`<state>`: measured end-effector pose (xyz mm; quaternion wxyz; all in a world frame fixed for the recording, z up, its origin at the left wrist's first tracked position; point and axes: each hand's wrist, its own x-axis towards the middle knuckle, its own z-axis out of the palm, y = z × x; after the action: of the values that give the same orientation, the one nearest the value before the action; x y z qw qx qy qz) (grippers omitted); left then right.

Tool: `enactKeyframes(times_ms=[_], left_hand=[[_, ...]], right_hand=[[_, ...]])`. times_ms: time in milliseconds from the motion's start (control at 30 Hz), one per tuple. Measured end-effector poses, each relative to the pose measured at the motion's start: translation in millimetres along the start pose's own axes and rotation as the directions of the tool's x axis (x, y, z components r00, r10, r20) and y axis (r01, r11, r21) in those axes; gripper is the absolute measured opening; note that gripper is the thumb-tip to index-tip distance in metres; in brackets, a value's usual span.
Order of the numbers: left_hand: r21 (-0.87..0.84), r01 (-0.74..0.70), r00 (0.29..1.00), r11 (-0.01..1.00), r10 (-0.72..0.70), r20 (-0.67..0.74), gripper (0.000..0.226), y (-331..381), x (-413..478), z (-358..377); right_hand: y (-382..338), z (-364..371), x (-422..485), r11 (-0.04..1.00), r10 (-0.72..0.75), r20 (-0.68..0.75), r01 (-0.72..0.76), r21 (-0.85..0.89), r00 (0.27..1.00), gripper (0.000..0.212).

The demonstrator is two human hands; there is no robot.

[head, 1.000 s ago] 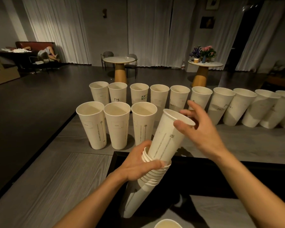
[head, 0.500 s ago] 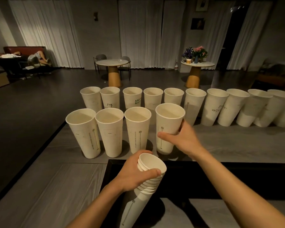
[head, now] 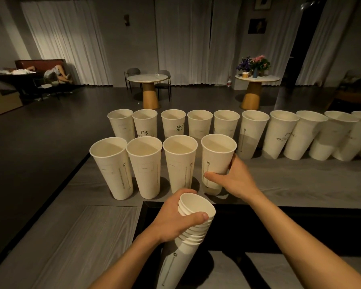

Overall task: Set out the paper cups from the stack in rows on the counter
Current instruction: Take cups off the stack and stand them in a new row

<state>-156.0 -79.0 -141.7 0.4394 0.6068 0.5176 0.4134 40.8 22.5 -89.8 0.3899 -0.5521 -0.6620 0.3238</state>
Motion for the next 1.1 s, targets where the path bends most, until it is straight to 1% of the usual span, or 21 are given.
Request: enactKeyframes(times_ms=[100, 167, 233, 267, 300, 333, 367, 400, 433, 467, 533, 567, 633, 700, 767, 800, 967, 1100], left_hand=[[0.000, 0.010, 1.000, 1.000, -0.010, -0.007, 0.082, 1.2, -1.0, 2.1], [0.002, 0.015, 1.000, 1.000, -0.015, -0.011, 0.083, 3.3, -1.9, 4.0], [-0.004, 0.011, 1.000, 1.000, -0.011, -0.017, 0.083, 5.8, -2.8, 6.1], [-0.008, 0.008, 1.000, 1.000, -0.009, -0.025, 0.083, 6.8, -2.8, 7.1], [-0.009, 0.005, 0.999, 1.000, -0.006, -0.032, 0.083, 7.5, -3.0, 8.2], [-0.008, -0.001, 0.999, 1.000, 0.001, -0.037, 0.084, 8.0, -2.8, 9.1], [0.000, -0.005, 0.999, 1.000, 0.005, -0.040, 0.085, 8.4, -1.9, 10.1], [0.014, -0.012, 0.999, 1.000, 0.012, -0.039, 0.086, 9.5, -0.9, 12.0], [0.026, -0.018, 0.999, 1.000, 0.019, -0.036, 0.087, 11.2, 1.2, 16.4], [0.026, -0.029, 0.999, 0.999, 0.030, -0.031, 0.087, 13.8, 2.8, 21.6], [0.023, -0.054, 0.998, 0.998, 0.054, -0.029, 0.083, 20.7, 5.6, 32.4], [0.028, -0.074, 0.997, 0.997, 0.075, -0.028, 0.079, 24.8, 6.3, 37.9], [0.046, -0.114, 0.993, 0.992, 0.115, -0.021, 0.075, 32.8, 6.5, 48.8], [0.062, -0.126, 0.992, 0.990, 0.127, -0.024, 0.076, 35.8, 7.0, 54.7], [0.065, -0.135, 0.990, 0.989, 0.137, -0.029, 0.078, 39.9, 7.7, 60.0], [0.068, -0.146, 0.989, 0.987, 0.148, -0.027, 0.079, 42.3, 8.3, 62.0], [0.094, -0.188, 0.981, 0.978, 0.191, -0.022, 0.076, 63.7, 11.3, 73.4], [0.105, -0.202, 0.979, 0.974, 0.204, -0.014, 0.077, 78.0, 15.6, 83.4]], right_hand=[[0.2, 1.5, -2.3, 1.000, -0.003, -0.014, 0.003, 0.003, 1.000, 0.087], [0.4, 0.2, -5.0, 1.000, 0.014, 0.025, -0.014, 0.003, 1.000, 0.087], [2.6, -2.2, -10.8, 0.999, 0.043, 0.084, -0.042, -0.022, 0.996, 0.095], [3.5, -4.4, -15.3, 0.997, 0.067, 0.080, -0.063, -0.047, 0.995, 0.101], [2.8, -8.4, -21.6, 0.993, 0.093, 0.044, -0.089, -0.075, 0.995, 0.106], [-0.6, -13.5, -29.6, 0.990, 0.107, -0.011, -0.107, -0.096, 0.994, 0.106], [-5.9, -18.6, -39.0, 0.989, 0.088, -0.062, -0.095, -0.111, 0.994, 0.099], [-11.2, -22.5, -47.9, 0.989, 0.044, -0.076, -0.055, -0.141, 0.996, 0.088], [-17.5, -27.3, -58.4, 0.980, 0.000, -0.030, -0.006, -0.197, 1.000, 0.078], [-23.0, -29.6, -67.9, 0.961, -0.013, 0.068, 0.032, -0.275, 0.998, 0.072], [-29.1, -27.0, -80.1, 0.889, 0.042, 0.297, 0.100, -0.447, 0.954, 0.075], [-27.6, -24.8, -83.8, 0.854, 0.085, 0.373, 0.126, -0.505, 0.924, 0.077], [-22.0, -25.5, -89.6, 0.838, 0.105, 0.426, 0.151, -0.525, 0.899, 0.079], [-22.3, -32.5, -95.4, 0.858, 0.073, 0.404, 0.150, -0.492, 0.912, 0.073], [-24.3, -42.8, -101.8, 0.872, 0.033, 0.348, 0.144, -0.468, 0.937, 0.059], [-24.7, -46.6, -103.4, 0.879, 0.014, 0.323, 0.142, -0.454, 0.946, 0.056], [-25.4, -68.3, -105.1, 0.907, -0.075, 0.254, 0.172, -0.385, 0.964, 0.062], [-24.4, -85.3, -105.7, 0.922, -0.100, 0.225, 0.176, -0.346, 0.969, 0.059]])
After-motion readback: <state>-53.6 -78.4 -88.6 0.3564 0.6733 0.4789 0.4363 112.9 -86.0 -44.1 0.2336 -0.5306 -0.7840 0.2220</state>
